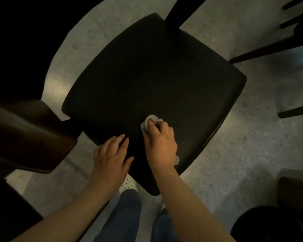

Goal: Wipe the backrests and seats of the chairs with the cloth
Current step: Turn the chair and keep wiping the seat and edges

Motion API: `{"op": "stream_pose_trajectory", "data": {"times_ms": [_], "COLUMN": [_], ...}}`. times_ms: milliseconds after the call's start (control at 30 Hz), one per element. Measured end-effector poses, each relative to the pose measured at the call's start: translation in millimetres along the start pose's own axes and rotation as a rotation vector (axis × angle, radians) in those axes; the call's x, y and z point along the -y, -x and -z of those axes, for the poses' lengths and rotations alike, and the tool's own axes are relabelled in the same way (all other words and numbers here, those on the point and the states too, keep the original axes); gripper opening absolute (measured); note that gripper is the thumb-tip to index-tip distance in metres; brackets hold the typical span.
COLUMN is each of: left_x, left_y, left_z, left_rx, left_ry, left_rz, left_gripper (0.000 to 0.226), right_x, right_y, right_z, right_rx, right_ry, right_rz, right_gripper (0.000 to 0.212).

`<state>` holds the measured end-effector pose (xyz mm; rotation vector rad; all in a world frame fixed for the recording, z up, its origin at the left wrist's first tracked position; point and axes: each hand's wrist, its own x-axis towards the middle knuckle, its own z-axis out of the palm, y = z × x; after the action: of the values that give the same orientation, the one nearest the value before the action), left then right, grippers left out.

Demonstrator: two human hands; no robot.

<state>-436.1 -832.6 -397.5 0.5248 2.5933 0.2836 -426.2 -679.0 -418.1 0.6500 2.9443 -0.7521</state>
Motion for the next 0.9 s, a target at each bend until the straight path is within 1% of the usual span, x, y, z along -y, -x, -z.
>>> {"op": "stream_pose_trajectory", "data": {"times_ms": [67,100,133,200,233,300,333,367,400,467,500,533,600,633,667,700,733,800,833,867,900], "left_x": [5,6,6,4,0,-8,-13,-17,-21,-27,-29,-31,-33,-32,-32,-31,-31,-31,-32,-34,-37], "left_y": [4,6,6,6,5,4,4,4,4,4,5,6,8,9,10,10,10,9,8,8,7], "left_z": [-2,-2,-3,-4,-4,-4,-4,-4,-6,-7,-7,-7,-5,-5,-5,-5,-5,-6,-6,-7,-8], "left_rx": [-0.01,-0.018,-0.022,-0.012,-0.007,-0.006,-0.003,0.005,0.013,0.025,0.031,0.035,0.041,0.045,0.047,0.044,0.04,0.036,0.039,0.044,0.047], "left_ry": [-0.001,0.005,0.015,0.032,0.038,0.054,0.06,0.059,0.056,0.061,0.066,0.068,0.076,0.075,0.069,0.062,0.057,0.046,0.04,0.034,0.03], "left_rz": [0.026,0.036,0.045,0.056,0.059,0.058,0.052,0.045,0.041,0.05,0.057,0.062,0.068,0.072,0.078,0.077,0.067,0.044,0.035,0.029,0.024], "left_gripper": [0.055,0.055,0.055,0.056,0.057,0.058,0.058,0.058,0.058,0.058,0.058,0.057,0.056,0.056,0.055,0.055,0.055,0.054,0.054,0.054,0.054], "right_x": [-8,-21,-37,-81,-105,-144,-154,-157,-152,-126,-111,-94,-68,-68,-74,-82,-94,-123,-135,-147,-152], "right_y": [-4,-6,-8,-9,-9,-7,-4,-1,2,8,13,18,30,35,38,41,43,37,33,29,29], "right_z": [-2,2,9,28,39,56,62,64,66,61,58,54,42,35,30,28,30,37,45,50,56], "right_rx": [0.057,0.053,0.019,-0.111,-0.186,-0.279,-0.306,-0.315,-0.287,-0.216,-0.183,-0.154,-0.023,0.041,0.078,0.102,0.091,-0.12,-0.223,-0.256,-0.296], "right_ry": [0.079,0.103,0.103,0.058,0.03,0.027,0.046,0.053,0.025,-0.095,-0.139,-0.148,-0.104,-0.039,-0.004,0.041,0.014,-0.184,-0.273,-0.158,-0.124], "right_rz": [0.09,0.089,0.039,-0.174,-0.321,-0.589,-0.656,-0.656,-0.608,-0.445,-0.356,-0.228,0.034,0.167,0.231,0.225,0.097,-0.359,-0.612,-0.68,-0.693], "right_gripper": [0.04,0.039,0.036,0.029,0.026,0.025,0.028,0.031,0.032,0.03,0.027,0.025,0.031,0.035,0.04,0.042,0.038,0.018,0.017,0.021,0.026]}}
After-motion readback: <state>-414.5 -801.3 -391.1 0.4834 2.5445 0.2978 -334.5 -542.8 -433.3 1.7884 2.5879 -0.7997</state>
